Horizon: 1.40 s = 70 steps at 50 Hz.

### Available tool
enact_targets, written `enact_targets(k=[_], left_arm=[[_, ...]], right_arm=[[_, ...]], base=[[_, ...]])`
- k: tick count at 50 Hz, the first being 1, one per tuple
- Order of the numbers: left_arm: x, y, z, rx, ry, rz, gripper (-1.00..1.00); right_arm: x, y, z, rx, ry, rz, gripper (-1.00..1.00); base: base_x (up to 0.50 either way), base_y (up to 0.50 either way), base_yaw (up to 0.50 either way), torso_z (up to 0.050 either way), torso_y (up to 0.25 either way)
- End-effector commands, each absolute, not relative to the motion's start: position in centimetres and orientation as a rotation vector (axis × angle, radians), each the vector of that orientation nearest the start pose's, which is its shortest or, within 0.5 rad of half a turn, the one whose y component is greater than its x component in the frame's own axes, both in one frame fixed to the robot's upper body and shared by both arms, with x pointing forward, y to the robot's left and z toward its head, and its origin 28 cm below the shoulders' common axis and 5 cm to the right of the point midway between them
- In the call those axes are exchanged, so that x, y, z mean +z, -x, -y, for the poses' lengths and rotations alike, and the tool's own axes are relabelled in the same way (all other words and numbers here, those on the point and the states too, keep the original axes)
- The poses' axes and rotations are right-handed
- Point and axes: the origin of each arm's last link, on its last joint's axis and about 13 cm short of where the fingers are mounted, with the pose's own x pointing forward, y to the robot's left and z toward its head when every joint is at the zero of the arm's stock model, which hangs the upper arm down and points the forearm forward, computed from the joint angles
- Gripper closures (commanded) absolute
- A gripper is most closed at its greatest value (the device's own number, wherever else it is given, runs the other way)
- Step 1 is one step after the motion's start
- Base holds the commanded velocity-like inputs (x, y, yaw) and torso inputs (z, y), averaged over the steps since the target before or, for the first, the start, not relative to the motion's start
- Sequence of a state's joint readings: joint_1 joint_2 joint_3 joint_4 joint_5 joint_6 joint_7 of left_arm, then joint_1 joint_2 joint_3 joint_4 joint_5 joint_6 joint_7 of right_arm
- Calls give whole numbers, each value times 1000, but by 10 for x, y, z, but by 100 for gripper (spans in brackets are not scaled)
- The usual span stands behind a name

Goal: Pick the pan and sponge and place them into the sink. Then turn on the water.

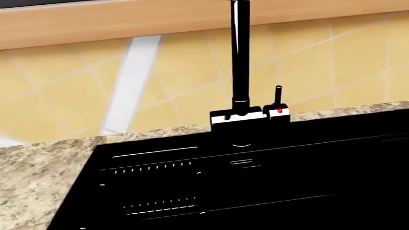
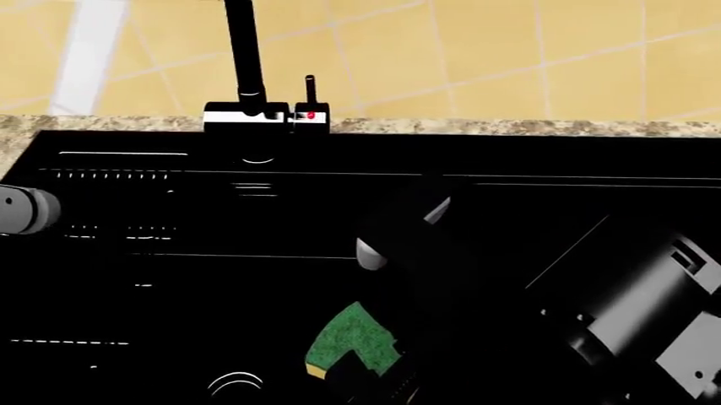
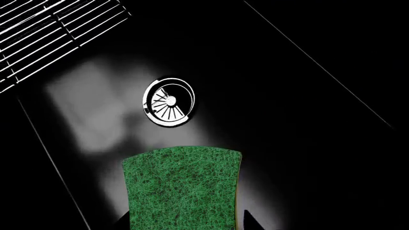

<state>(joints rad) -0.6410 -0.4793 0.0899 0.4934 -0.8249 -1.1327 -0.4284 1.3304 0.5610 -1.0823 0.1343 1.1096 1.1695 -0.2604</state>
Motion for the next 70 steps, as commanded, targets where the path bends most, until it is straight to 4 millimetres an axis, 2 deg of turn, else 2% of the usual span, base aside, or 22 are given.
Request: enact_targets(k=[1,16,26,37,47,70], left_arm=[[199,-257,-246,-84,-85,-124,-100],[198,-257,-245,-85,-83,-124,-100],[197,-257,-246,-91,-83,-125,-100],[197,-257,-246,-89,-82,-125,-100],[197,-257,-248,-87,-80,-125,-100],[195,-256,-248,-86,-75,-128,-100]], right_arm=[[205,-326,121,849,386,-835,100],[178,-328,109,887,394,-882,100],[160,-328,111,852,385,-938,100],[142,-324,117,817,378,-1005,100],[126,-311,124,809,371,-1094,100],[107,-313,136,733,368,-1160,100]], base=[[0,227,0,0,0],[0,225,0,0,0],[0,25,0,0,0],[0,0,0,0,0],[0,0,0,0,0],[0,0,0,0,0]])
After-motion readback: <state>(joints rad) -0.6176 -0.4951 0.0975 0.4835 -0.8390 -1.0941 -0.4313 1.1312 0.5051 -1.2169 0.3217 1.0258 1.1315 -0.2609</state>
